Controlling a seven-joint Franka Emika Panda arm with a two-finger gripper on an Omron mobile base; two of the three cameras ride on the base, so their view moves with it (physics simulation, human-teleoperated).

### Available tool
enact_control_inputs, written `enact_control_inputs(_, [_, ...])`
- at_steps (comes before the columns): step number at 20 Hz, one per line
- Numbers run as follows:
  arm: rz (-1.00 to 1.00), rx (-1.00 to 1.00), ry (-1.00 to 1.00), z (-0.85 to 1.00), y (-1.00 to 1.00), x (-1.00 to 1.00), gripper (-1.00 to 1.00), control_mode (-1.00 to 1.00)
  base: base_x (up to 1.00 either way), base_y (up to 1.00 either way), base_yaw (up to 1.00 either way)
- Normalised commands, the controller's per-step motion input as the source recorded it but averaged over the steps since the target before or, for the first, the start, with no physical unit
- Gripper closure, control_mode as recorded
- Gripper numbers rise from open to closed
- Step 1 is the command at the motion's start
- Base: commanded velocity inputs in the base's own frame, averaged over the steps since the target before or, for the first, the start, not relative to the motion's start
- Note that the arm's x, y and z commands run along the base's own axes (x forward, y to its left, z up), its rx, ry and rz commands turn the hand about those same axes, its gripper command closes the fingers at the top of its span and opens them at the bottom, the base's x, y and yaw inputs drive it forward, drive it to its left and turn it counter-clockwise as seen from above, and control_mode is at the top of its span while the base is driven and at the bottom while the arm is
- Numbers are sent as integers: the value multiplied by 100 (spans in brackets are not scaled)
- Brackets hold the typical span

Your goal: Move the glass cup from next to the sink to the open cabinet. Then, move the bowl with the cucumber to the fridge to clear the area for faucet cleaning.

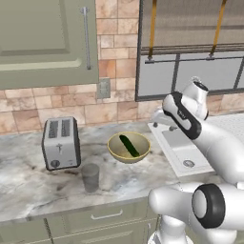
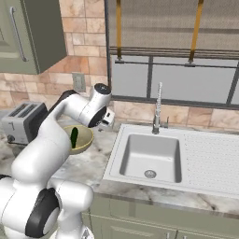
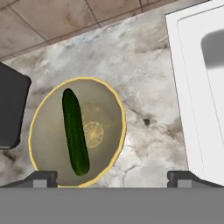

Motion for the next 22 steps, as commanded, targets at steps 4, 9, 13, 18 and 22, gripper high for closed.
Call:
enact_control_inputs(4, [-11,0,3,-11,2,10,-100,-100,0,0,0])
enact_control_inputs(9, [-1,3,14,-22,0,0,-100,-100,0,0,0])
enact_control_inputs(13, [0,1,17,-42,6,0,-100,-100,0,0,0])
enact_control_inputs(18, [0,0,19,-41,16,0,-100,-100,0,0,0])
enact_control_inputs(22, [0,0,14,-18,13,2,-100,-100,0,0,0])
